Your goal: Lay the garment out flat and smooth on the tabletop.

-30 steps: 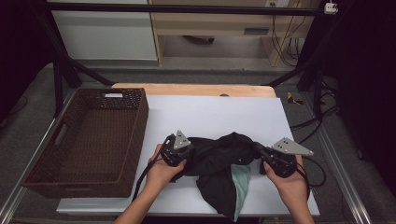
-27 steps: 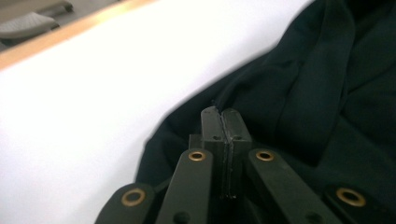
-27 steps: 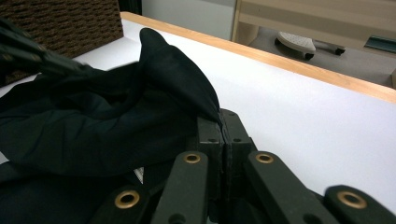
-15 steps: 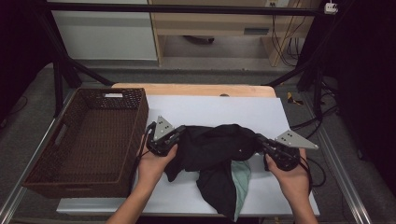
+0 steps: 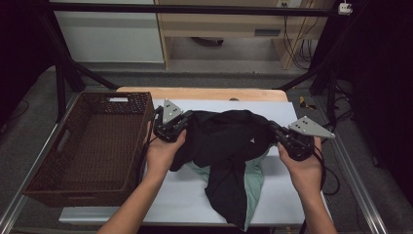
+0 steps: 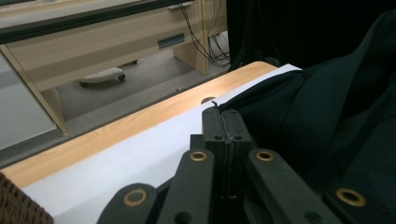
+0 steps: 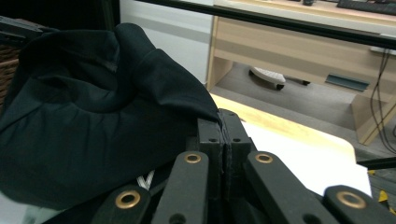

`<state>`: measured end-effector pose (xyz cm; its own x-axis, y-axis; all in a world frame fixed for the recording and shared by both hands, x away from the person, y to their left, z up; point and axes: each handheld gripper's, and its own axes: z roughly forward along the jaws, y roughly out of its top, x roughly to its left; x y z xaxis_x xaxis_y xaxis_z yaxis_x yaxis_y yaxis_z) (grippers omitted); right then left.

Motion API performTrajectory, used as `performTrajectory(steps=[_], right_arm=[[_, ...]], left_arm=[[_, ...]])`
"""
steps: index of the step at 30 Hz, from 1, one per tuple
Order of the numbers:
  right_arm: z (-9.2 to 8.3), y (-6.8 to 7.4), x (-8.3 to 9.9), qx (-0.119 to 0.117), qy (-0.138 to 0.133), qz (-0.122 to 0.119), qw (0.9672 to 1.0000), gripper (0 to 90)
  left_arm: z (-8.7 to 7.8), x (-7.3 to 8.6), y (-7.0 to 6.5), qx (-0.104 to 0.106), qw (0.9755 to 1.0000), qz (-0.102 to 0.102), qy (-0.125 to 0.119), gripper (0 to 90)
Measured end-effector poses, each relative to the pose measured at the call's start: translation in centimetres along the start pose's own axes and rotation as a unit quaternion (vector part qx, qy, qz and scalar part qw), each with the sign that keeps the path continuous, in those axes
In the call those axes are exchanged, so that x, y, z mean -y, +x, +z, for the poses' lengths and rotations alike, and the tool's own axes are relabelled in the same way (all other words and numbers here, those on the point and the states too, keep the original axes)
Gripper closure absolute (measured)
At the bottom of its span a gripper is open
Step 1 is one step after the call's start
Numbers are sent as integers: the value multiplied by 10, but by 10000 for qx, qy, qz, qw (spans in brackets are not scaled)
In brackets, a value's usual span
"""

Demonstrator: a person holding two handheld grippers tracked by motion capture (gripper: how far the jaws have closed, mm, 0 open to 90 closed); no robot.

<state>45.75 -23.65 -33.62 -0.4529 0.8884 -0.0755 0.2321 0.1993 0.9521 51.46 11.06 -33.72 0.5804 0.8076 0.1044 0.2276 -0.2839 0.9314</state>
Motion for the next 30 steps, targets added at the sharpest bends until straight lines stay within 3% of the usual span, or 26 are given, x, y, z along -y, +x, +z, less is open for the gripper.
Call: performTrajectory(steps=[7,12,21,30], right_arm=[[14,-11,-13,113,-14,75,9999,891],[25,-21,-19,145,-53,170,9997,891],[42,-34,-17,190,3,405,9990,891],[50,-46,-16,247,17,499,9984,891]], left_arm=[[18,-21,9,-97,9999,25,110,900],[27,-33,12,-189,9996,151,163,900],[51,-30,17,-166,9994,-98,284,900],[65,-34,18,-103,9993,-142,343,900]])
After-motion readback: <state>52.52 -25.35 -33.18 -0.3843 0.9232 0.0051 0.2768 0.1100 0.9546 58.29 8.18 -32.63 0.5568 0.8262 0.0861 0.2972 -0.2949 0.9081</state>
